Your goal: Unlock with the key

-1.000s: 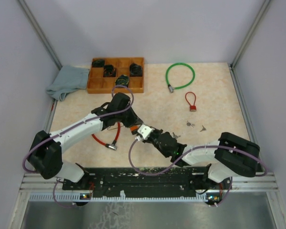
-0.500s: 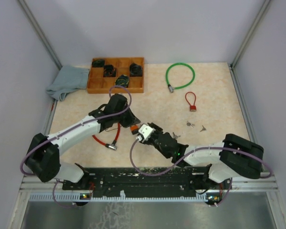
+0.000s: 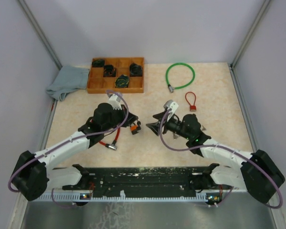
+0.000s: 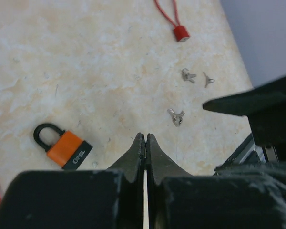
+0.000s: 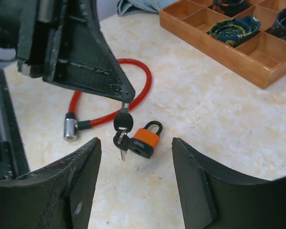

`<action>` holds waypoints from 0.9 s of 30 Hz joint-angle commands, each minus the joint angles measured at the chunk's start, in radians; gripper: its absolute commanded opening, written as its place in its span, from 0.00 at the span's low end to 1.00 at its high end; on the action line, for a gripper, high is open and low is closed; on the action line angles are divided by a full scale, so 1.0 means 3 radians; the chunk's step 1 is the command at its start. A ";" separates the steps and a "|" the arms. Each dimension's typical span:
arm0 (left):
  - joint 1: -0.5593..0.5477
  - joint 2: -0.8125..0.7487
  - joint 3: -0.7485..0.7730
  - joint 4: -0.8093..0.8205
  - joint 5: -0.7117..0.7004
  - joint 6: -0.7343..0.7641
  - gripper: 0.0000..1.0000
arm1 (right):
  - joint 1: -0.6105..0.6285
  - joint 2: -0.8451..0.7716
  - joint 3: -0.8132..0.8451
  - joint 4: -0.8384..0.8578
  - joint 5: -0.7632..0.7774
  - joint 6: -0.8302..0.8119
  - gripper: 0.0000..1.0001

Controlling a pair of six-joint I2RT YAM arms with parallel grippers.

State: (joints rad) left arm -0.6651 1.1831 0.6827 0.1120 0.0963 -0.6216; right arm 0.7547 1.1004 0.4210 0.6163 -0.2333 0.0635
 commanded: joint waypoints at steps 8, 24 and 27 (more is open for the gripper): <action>0.0008 -0.0283 -0.0367 0.1579 0.1077 0.0713 0.00 | -0.0712 0.0634 -0.0014 0.2085 -0.1810 0.2043 0.59; 0.0008 -0.0547 -0.0677 0.2254 0.1035 0.0214 0.00 | -0.0776 0.1338 0.0002 0.3680 -0.2172 0.2936 0.40; 0.0007 -0.0544 -0.0706 0.2381 0.1081 0.0100 0.00 | -0.0772 0.1370 0.0037 0.3698 -0.2198 0.2977 0.31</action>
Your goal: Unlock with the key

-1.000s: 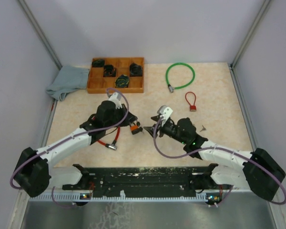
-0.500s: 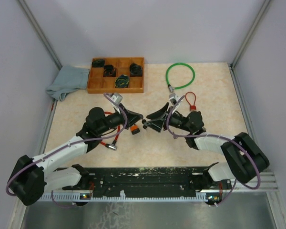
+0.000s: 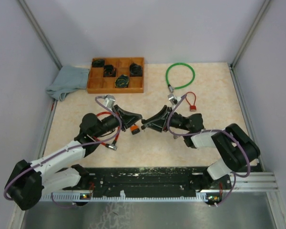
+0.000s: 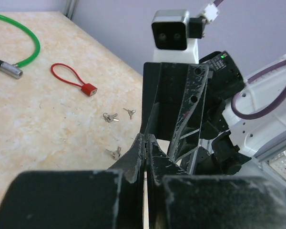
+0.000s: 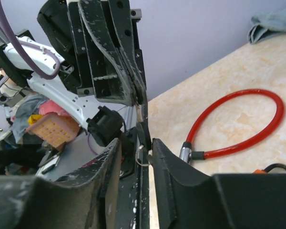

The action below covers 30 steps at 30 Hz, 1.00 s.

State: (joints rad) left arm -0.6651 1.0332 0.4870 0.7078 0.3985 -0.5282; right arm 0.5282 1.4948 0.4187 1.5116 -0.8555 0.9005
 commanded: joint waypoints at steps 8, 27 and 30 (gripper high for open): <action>0.0008 0.0004 -0.0066 0.0522 0.0230 -0.0309 0.00 | -0.0019 -0.0033 0.0028 0.0711 -0.0063 0.0186 0.23; 0.0003 0.0036 -0.0087 0.0600 0.0356 -0.0406 0.00 | -0.0017 -0.0244 0.0010 0.0716 -0.0030 0.0193 0.34; 0.0003 0.0059 -0.0089 0.0633 0.0383 -0.0420 0.00 | -0.0017 -0.0240 0.0009 0.0718 -0.0016 0.0185 0.30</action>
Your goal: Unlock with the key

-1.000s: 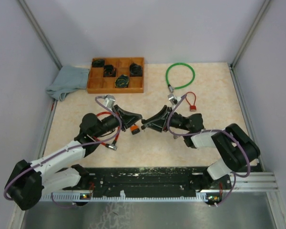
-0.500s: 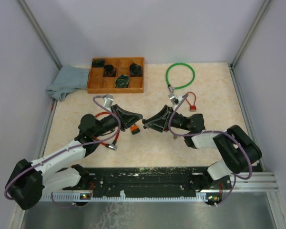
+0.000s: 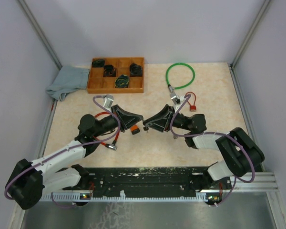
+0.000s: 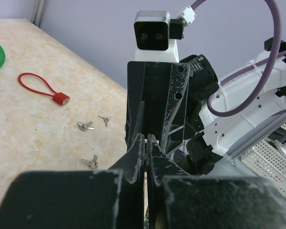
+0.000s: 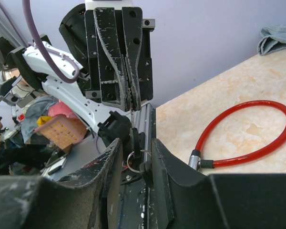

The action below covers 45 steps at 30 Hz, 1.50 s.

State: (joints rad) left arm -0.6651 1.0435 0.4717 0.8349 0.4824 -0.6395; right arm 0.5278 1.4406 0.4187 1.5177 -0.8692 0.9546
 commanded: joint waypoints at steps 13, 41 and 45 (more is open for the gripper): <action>-0.0012 0.0119 -0.0049 0.0376 0.0160 -0.0158 0.00 | -0.0016 -0.0057 0.0020 0.0695 0.0003 0.0018 0.08; -0.0103 0.1157 0.1465 -0.3979 -0.2058 -0.0287 0.84 | -0.0018 -0.0901 -0.0497 -0.1975 0.1207 -0.1332 0.00; -0.0176 0.1641 0.1867 -0.4424 -0.2242 -0.0414 0.86 | -0.0016 -0.1130 -0.0601 -0.2149 0.1387 -0.1517 0.00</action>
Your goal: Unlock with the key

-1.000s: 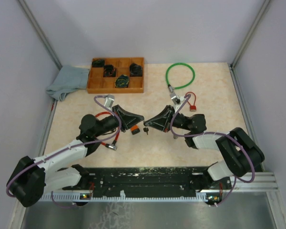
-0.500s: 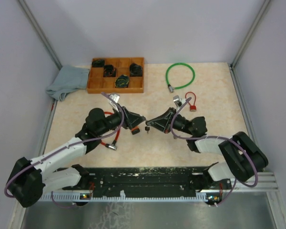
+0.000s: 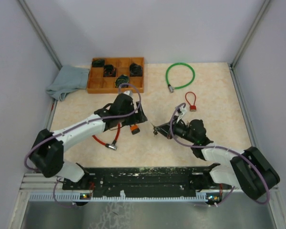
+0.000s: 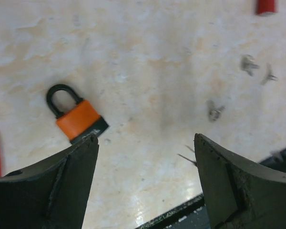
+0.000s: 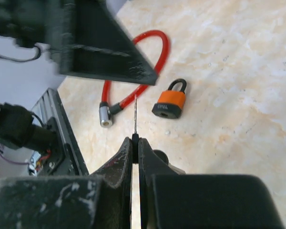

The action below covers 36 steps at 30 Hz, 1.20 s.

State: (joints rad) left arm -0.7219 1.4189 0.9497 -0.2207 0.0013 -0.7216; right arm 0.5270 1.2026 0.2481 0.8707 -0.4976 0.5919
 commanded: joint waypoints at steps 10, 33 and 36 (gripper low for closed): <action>-0.0084 0.1358 0.1064 -0.1756 -0.0979 -0.0399 0.90 | -0.0013 -0.0688 -0.0116 -0.0231 0.0435 -0.0412 0.00; -0.0160 0.1810 0.1371 -0.1819 -0.1074 -0.0644 0.52 | -0.0001 -0.0668 -0.0088 -0.0318 0.0488 -0.0359 0.00; -0.0159 0.1777 0.1337 -0.1788 -0.1094 -0.0701 0.43 | 0.0055 -0.0661 -0.0060 -0.0379 0.0523 -0.0381 0.00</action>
State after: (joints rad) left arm -0.7643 1.9453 1.3460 -0.7490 -0.3061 -0.8951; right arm 0.5285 1.0142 0.2157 0.7368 -0.3523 0.4900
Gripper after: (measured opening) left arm 0.567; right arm 0.022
